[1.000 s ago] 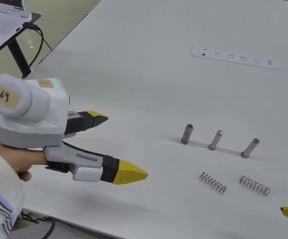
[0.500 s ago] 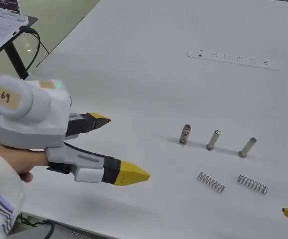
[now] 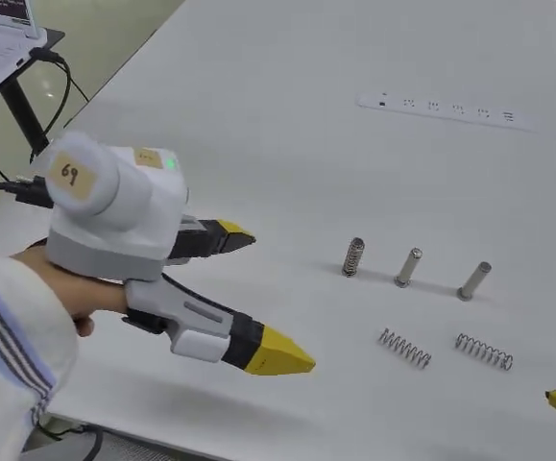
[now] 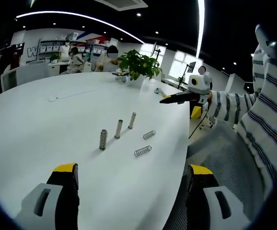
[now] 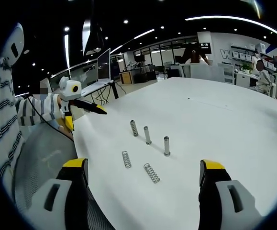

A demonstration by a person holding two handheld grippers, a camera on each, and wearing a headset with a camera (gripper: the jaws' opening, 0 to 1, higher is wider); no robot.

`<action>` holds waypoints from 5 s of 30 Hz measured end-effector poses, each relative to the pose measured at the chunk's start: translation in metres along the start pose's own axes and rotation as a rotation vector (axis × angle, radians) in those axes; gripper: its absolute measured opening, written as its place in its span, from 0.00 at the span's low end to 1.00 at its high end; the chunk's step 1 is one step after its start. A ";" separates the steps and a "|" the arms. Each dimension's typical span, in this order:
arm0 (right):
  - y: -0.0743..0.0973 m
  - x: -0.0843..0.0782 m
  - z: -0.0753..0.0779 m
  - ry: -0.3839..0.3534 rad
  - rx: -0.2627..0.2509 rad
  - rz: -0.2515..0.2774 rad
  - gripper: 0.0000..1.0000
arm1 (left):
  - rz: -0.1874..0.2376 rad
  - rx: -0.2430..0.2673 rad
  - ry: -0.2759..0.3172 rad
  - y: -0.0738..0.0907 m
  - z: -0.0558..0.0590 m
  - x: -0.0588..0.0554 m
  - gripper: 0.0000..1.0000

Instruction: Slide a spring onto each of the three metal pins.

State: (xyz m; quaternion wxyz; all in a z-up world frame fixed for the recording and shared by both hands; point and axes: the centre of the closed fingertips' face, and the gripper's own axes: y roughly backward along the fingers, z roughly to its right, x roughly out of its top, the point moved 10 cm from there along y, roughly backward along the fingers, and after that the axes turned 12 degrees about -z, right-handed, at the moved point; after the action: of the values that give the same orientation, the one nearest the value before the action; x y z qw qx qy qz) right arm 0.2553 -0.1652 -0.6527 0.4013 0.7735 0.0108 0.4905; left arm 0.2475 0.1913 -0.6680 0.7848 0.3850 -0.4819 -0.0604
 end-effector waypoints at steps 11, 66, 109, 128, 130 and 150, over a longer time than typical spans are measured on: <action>0.001 -0.001 -0.001 -0.010 -0.009 0.002 0.97 | -0.055 -0.079 -0.068 -0.029 0.001 0.014 0.91; 0.003 0.001 -0.003 -0.021 -0.016 -0.013 0.94 | -0.216 -0.230 -0.336 -0.129 -0.001 0.028 0.21; 0.016 -0.003 -0.001 -0.025 -0.041 -0.010 0.92 | -0.214 -0.205 -0.267 -0.127 0.000 0.017 0.03; 0.015 -0.001 -0.001 -0.025 -0.032 -0.004 0.90 | -0.179 -0.210 -0.243 -0.095 0.014 0.017 0.03; 0.015 -0.001 -0.002 -0.022 -0.032 -0.004 0.90 | -0.181 -0.211 -0.242 -0.090 0.015 0.018 0.03; 0.009 0.006 -0.004 0.007 0.000 -0.010 0.88 | -0.198 -0.168 -0.216 -0.034 0.012 0.018 0.03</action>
State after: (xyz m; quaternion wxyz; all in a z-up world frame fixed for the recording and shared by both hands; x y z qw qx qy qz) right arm 0.2517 -0.1662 -0.6419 0.4037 0.7718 0.0162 0.4910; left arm 0.2568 0.1521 -0.6746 0.7481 0.3551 -0.5163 -0.2184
